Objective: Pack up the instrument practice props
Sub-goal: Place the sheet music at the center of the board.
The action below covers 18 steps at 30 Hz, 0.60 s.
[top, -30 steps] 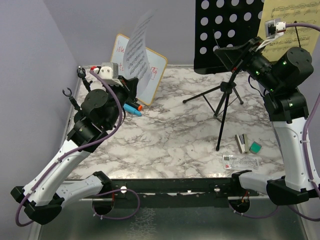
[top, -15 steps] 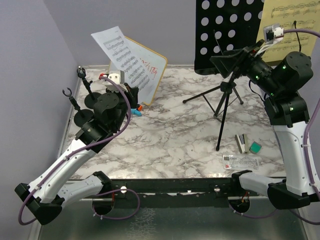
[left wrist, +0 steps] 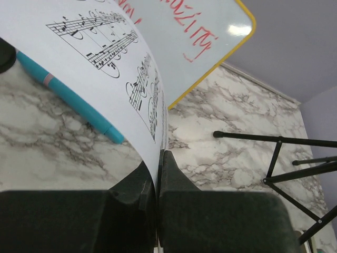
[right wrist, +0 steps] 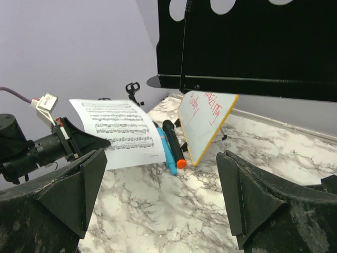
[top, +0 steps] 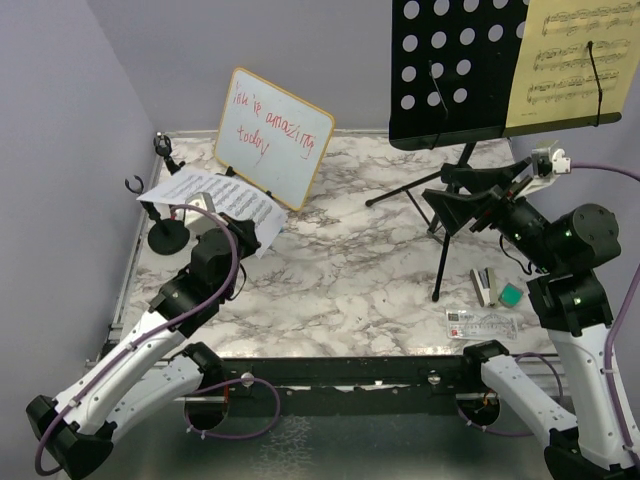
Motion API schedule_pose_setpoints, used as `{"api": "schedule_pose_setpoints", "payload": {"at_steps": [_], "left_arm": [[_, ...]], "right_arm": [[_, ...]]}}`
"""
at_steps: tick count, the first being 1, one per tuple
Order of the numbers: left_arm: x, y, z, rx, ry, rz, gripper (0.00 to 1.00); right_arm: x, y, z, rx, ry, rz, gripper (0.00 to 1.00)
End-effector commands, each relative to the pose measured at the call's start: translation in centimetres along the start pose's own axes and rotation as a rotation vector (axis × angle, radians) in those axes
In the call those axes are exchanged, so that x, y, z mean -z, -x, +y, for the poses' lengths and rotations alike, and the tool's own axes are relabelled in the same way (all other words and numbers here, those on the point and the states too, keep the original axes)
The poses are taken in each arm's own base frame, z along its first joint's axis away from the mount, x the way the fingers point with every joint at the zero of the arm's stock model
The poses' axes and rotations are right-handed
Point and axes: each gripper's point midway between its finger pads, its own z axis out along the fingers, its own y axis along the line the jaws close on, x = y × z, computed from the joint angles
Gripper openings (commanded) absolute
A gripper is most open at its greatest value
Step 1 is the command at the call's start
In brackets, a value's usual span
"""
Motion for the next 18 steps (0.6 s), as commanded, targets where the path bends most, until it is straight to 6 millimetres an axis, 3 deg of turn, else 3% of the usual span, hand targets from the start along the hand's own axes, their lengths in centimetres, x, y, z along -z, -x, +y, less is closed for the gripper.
{"api": "schedule_pose_setpoints", "payload": {"at_steps": [1, 8, 18], "left_arm": [[1.0, -2.0, 3.8, 0.214, 0.125, 0.003, 0.0], [2.2, -7.1, 7.8, 0.45, 0.195, 0.063, 0.0], [2.7, -11.2, 10.1, 0.634, 0.249, 0.127, 0.0]], "right_arm": [[0.8, 0.4, 0.5, 0.019, 0.014, -0.05, 0.93], [1.6, 0.4, 0.5, 0.033, -0.003, -0.073, 0.93], [2.2, 0.4, 0.5, 0.046, -0.013, -0.086, 0.93]]}}
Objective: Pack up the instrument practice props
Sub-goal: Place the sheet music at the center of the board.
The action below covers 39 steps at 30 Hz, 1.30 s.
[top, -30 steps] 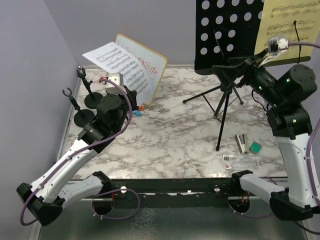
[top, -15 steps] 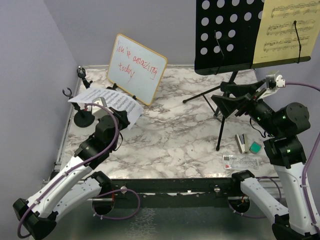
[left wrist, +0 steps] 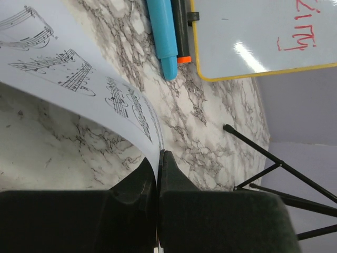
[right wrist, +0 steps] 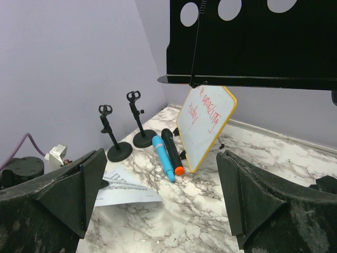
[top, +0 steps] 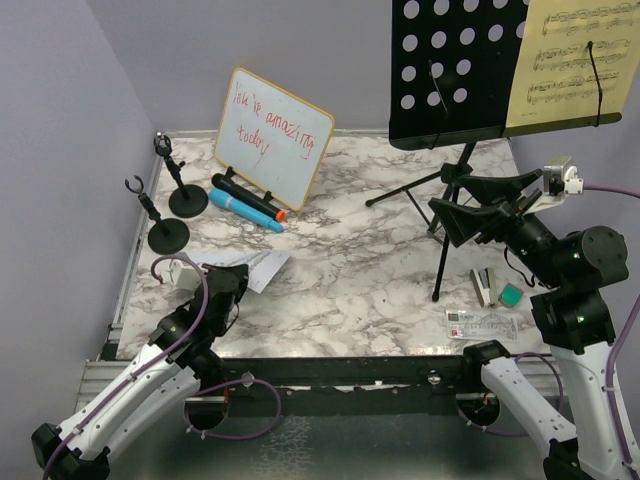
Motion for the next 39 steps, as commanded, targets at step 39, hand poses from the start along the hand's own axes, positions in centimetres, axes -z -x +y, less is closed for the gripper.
{"api": "schedule_pose_setpoints", "payload": {"at_steps": [39], "left_arm": [[-2.4, -5.0, 6.2, 0.496, 0.21, 0.09, 0.22]], "right_arm": [[-0.1, 0.2, -1.4, 0.03, -0.066, -0.014, 0.93]]}}
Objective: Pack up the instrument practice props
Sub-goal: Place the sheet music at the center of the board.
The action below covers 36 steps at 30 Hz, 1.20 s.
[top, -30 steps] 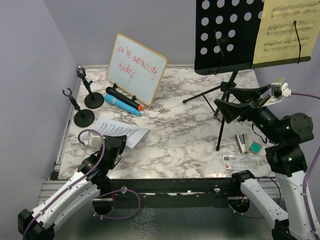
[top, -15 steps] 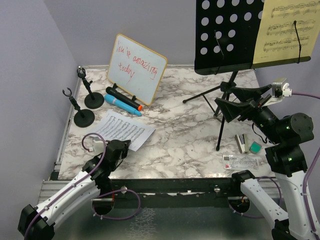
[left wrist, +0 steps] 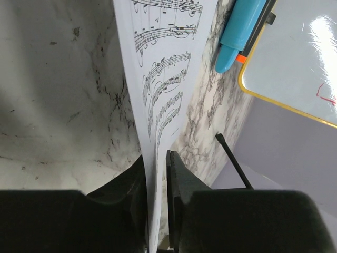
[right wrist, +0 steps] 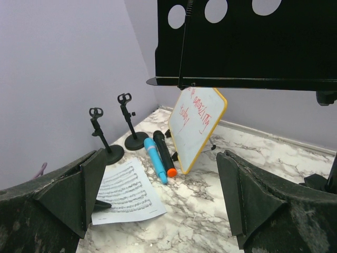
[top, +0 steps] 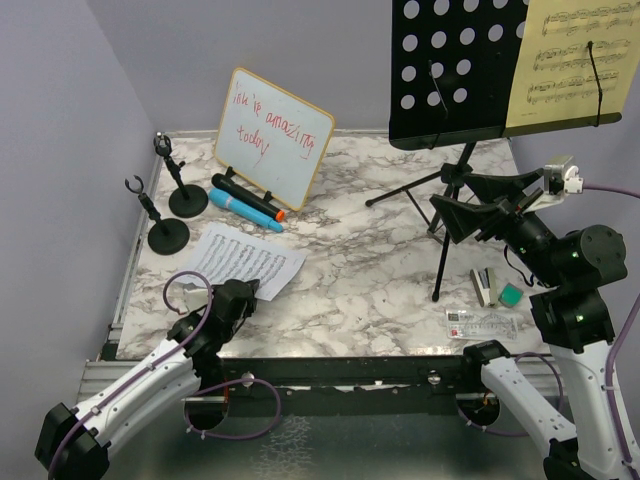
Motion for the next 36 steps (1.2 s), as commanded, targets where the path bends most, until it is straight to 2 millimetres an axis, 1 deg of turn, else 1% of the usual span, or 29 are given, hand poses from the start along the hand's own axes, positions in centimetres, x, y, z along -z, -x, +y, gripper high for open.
{"api": "schedule_pose_setpoints", "payload": {"at_steps": [1, 4, 8, 11, 15, 18, 22, 27, 29, 33, 36], "left_arm": [[-0.1, 0.5, 0.3, 0.026, 0.003, -0.016, 0.24], [0.0, 0.5, 0.1, 0.046, -0.01, -0.012, 0.35], [0.2, 0.0, -0.5, 0.049, -0.024, 0.013, 0.43], [0.5, -0.6, -1.0, 0.039, -0.027, 0.043, 0.52], [1.1, -1.5, -1.8, -0.012, -0.027, 0.076, 0.68], [1.4, -2.2, -2.0, -0.058, -0.01, 0.108, 0.77], [1.8, -3.4, -1.9, -0.106, 0.021, 0.162, 0.82], [2.4, -4.4, -2.4, -0.18, 0.04, 0.208, 0.84], [2.8, -4.6, -2.3, -0.214, 0.058, 0.221, 0.87], [3.7, -4.8, -1.5, -0.263, 0.101, 0.26, 0.91], [4.5, -4.7, -1.1, -0.307, 0.122, 0.276, 0.93]], "right_arm": [[0.0, 0.1, -0.7, 0.013, -0.036, -0.006, 0.93], [-0.1, 0.1, -0.8, 0.015, -0.039, -0.007, 0.93], [-0.1, 0.1, -0.9, 0.017, -0.041, -0.006, 0.93], [-0.2, 0.0, -0.9, 0.015, -0.039, -0.004, 0.93], [-0.2, -0.1, -0.9, 0.014, -0.037, -0.002, 0.93], [-0.1, 0.0, -0.8, 0.016, -0.038, -0.006, 0.93], [0.0, 0.0, -0.9, 0.017, -0.045, -0.007, 0.93], [0.0, -0.1, -1.0, 0.017, -0.049, -0.001, 0.93], [0.0, -0.3, -1.1, 0.016, -0.053, 0.006, 0.93], [0.0, -0.4, -1.2, 0.015, -0.057, 0.007, 0.93], [0.0, -0.5, -1.2, 0.013, -0.058, 0.009, 0.93]]}}
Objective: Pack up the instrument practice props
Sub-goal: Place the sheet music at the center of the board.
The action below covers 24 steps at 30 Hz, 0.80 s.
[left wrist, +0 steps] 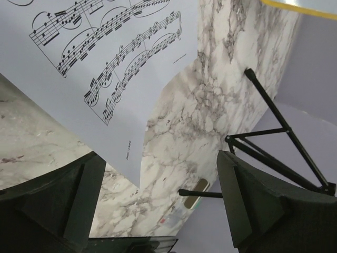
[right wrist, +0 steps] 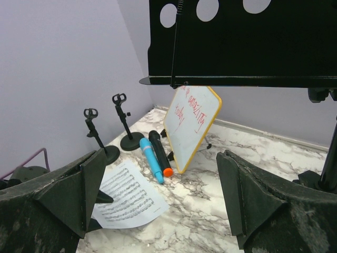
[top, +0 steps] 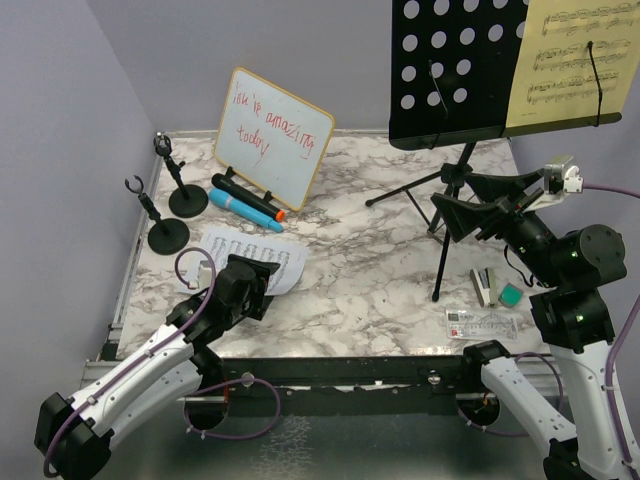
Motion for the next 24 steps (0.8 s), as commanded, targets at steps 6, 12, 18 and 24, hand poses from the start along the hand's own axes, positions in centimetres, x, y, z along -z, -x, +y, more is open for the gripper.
{"api": "schedule_pose_setpoints", "payload": {"at_steps": [6, 12, 18, 24], "left_arm": [[2.7, -0.2, 1.9, -0.206, 0.099, 0.06, 0.93], [3.0, 0.4, 1.8, -0.437, 0.085, 0.046, 0.93], [1.2, -0.3, -1.5, -0.675, -0.038, 0.041, 0.97], [-0.2, -1.6, -5.4, -1.022, -0.187, 0.05, 0.99]], "right_arm": [[-0.3, -0.7, -0.9, 0.006, -0.033, 0.024, 0.93], [-0.1, -1.4, -2.0, 0.013, -0.092, 0.061, 0.96], [1.1, -2.8, -3.3, 0.018, -0.177, 0.121, 1.0], [3.2, -5.8, -3.6, 0.027, -0.205, 0.244, 1.0]]}}
